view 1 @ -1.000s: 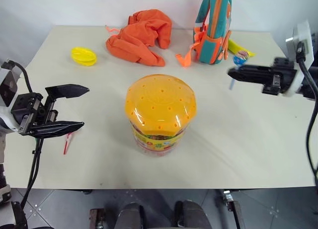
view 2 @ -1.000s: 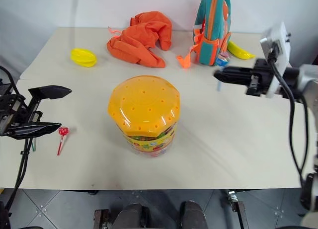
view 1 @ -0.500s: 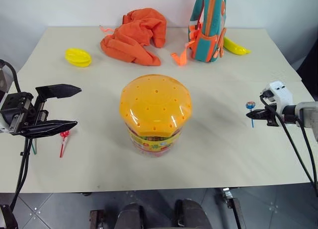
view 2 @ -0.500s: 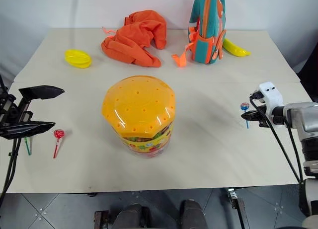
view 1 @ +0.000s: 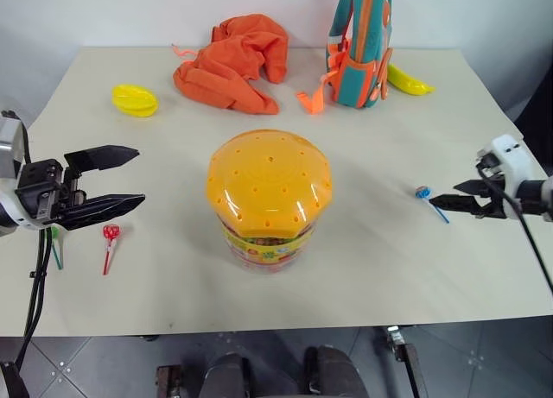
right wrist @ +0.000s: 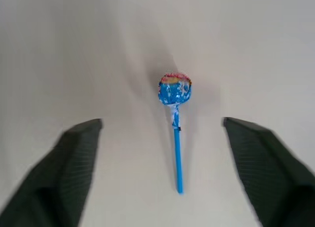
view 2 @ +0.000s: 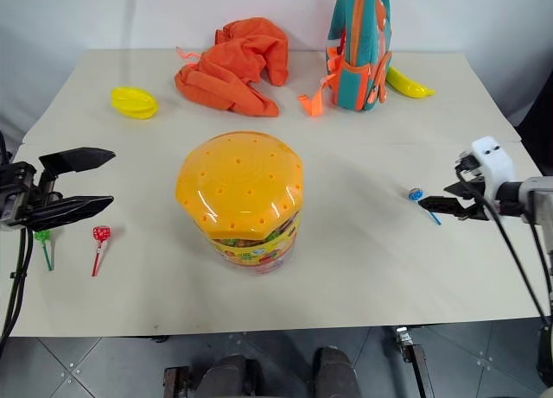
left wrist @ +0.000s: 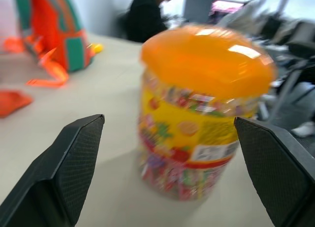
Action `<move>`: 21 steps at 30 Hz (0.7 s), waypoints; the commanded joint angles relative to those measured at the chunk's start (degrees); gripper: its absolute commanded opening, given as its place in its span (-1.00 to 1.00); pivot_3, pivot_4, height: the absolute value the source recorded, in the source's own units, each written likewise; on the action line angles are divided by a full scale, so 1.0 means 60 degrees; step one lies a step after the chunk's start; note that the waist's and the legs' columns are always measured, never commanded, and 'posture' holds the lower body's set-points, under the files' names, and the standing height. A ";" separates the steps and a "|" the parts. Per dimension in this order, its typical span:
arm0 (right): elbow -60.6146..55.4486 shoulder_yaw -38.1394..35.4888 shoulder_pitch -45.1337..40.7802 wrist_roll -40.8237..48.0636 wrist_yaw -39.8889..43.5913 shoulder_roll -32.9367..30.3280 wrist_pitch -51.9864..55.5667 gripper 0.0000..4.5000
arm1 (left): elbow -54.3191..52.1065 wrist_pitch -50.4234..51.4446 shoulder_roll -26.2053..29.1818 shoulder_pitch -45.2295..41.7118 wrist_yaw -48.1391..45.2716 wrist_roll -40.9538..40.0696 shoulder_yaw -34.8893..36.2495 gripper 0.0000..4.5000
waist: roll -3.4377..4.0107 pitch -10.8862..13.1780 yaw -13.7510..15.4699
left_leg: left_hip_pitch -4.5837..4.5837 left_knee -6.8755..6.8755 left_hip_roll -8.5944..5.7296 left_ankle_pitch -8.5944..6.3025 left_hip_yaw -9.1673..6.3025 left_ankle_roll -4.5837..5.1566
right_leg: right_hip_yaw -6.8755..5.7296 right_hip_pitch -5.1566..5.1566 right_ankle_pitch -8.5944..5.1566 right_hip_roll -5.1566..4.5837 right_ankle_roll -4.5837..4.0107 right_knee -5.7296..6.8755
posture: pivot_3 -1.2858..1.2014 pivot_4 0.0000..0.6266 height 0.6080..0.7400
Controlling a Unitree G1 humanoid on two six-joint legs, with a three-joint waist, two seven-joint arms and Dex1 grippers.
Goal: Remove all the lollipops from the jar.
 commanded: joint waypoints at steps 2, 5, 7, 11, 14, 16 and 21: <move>-0.2140 -0.1751 0.0898 0.1434 0.1317 0.0045 -0.0930 0.99 | -0.0592 0.0005 -0.0144 0.0469 0.0651 0.0090 0.0323 1.00 | 0.0000 0.0000 0.0005 | 0.0000 -0.0002 0.0000 0.0000 0.0001 0.0000 | 0.0003 0.0000 0.0000 0.0000 0.0000 -0.0004 | 0.03 -0.52 1.00; -0.3657 -0.2029 0.1900 0.2216 0.2054 0.0382 -0.1216 0.99 | -0.0908 0.0022 -0.0453 0.0825 0.1167 -0.0017 0.0516 1.00 | 0.0000 0.0000 0.0015 | 0.0004 -0.0004 0.0001 0.0000 -0.0008 0.0000 | 0.0002 0.0003 0.0000 0.0001 0.0000 0.0000 | 0.03 -0.52 1.00; -0.4362 -0.1673 0.2505 0.2225 0.2328 0.0428 -0.1417 0.99 | -0.1096 0.0029 -0.0626 0.1172 0.1263 -0.0106 0.0655 1.00 | -0.0003 -0.0001 0.0019 | 0.0006 -0.0001 0.0001 0.0000 -0.0012 0.0000 | 0.0001 0.0008 0.0000 0.0001 0.0000 0.0001 | 0.03 -0.52 1.00; -0.5990 -0.1155 0.3538 0.2597 0.2136 0.1307 -0.1850 0.99 | -0.1268 -0.0236 -0.0926 0.2109 0.1533 0.0237 0.0842 1.00 | -0.0005 -0.0003 0.0035 | 0.0018 -0.0002 0.0000 0.0000 -0.0046 0.0000 | 0.0004 0.0021 0.0000 -0.0001 0.0000 -0.0006 | 0.03 -0.52 1.00; -0.6285 -0.0938 0.3831 0.2389 0.1458 0.2112 -0.2225 0.99 | -0.1582 -0.0498 -0.1282 0.2794 0.1588 0.0193 0.1169 1.00 | -0.0005 -0.0002 0.0075 | 0.0027 -0.0002 -0.0003 -0.0001 -0.0075 -0.0001 | 0.0013 0.0027 0.0000 -0.0004 0.0000 -0.0008 | 0.03 -0.52 1.00; -0.6114 -0.1042 0.3955 0.2362 0.1076 0.2599 -0.2471 0.99 | -0.1749 -0.0709 -0.1401 0.3210 0.1666 0.0362 0.1255 1.00 | -0.0014 -0.0008 0.0094 | 0.0028 0.0002 -0.0003 -0.0001 -0.0077 -0.0002 | 0.0013 0.0031 0.0000 -0.0003 0.0000 -0.0010 | 0.03 -0.52 1.00; -0.5387 -0.1266 0.3890 0.2035 0.0054 0.3243 -0.2818 0.99 | -0.2120 -0.1000 -0.1750 0.3395 0.2546 0.0597 0.1301 1.00 | -0.0016 -0.0009 0.0302 | 0.0031 0.0018 -0.0005 -0.0003 -0.0084 -0.0004 | 0.0009 0.0048 0.0001 -0.0004 0.0000 -0.0012 | 0.03 -0.52 1.00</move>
